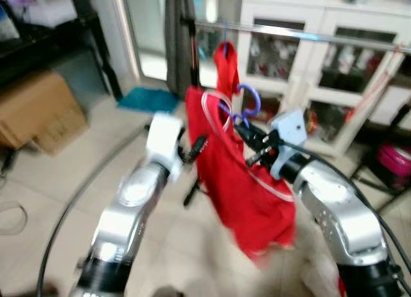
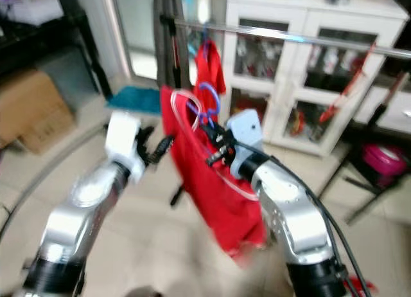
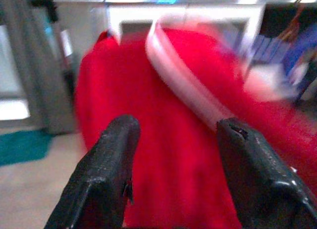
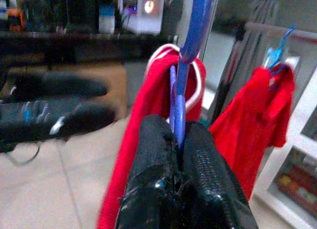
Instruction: Hang hanger
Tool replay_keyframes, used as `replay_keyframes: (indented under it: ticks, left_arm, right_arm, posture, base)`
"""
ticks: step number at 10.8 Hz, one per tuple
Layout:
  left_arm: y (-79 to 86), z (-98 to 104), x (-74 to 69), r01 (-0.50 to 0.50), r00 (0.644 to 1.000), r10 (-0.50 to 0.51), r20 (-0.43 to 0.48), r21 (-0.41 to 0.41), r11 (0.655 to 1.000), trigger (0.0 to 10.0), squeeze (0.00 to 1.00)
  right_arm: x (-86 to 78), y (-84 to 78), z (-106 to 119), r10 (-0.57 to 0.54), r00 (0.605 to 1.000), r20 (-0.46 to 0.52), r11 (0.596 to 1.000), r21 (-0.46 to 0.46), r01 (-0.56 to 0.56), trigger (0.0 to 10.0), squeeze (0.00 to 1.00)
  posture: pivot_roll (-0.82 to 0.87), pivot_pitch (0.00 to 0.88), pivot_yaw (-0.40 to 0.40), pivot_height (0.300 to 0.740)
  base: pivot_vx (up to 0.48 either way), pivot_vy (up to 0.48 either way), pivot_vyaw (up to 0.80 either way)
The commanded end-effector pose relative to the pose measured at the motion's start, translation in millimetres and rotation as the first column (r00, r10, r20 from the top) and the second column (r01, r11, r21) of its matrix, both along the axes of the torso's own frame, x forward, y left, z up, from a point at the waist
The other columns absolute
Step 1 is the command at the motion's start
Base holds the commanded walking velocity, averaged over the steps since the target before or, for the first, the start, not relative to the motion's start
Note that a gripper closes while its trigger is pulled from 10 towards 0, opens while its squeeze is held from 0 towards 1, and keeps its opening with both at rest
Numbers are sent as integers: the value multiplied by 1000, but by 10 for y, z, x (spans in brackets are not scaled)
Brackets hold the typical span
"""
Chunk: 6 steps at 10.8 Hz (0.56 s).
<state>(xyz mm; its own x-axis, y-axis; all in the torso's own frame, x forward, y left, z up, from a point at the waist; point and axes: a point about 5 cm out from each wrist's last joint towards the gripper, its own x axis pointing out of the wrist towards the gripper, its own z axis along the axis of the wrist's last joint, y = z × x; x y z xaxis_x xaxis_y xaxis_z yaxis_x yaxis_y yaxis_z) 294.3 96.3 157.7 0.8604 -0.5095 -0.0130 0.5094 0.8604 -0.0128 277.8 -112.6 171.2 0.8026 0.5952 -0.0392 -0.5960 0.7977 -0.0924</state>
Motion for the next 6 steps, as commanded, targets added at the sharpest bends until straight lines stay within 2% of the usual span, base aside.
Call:
replay_keyframes:
  ticks: [1,3,4,5,6]
  left_arm:
    - [-80,-23,-15,60,998,-60,-23,-8,998,10000,1000]
    - [-244,26,-78,166,986,-166,2,-30,986,10000,1000]
    - [-248,2,-84,164,987,-164,-1,-2,987,10000,396]
    - [-245,-63,-74,128,992,-127,-12,22,992,10000,0]
    - [-279,-51,-83,134,991,-134,-7,11,991,10000,0]
  right_arm:
    - [-10,50,142,31,997,71,999,6,-31,0,0]
    - [-31,103,126,59,995,78,998,-22,-57,0,0]
    - [-36,117,128,63,995,82,998,-29,-61,0,0]
    - [-47,144,148,70,994,89,997,-24,-68,0,0]
    - [-53,150,149,72,994,87,997,-20,-70,0,0]
  posture:
    - [-46,27,19,740]
    - [-66,24,30,740]
    - [-73,24,34,740]
    - [-78,26,35,740]
    - [-75,27,29,740]
  base:
    - [0,0,0]
    - [0,0,0]
    - [0,0,0]
    - [0,0,0]
    - [0,0,0]
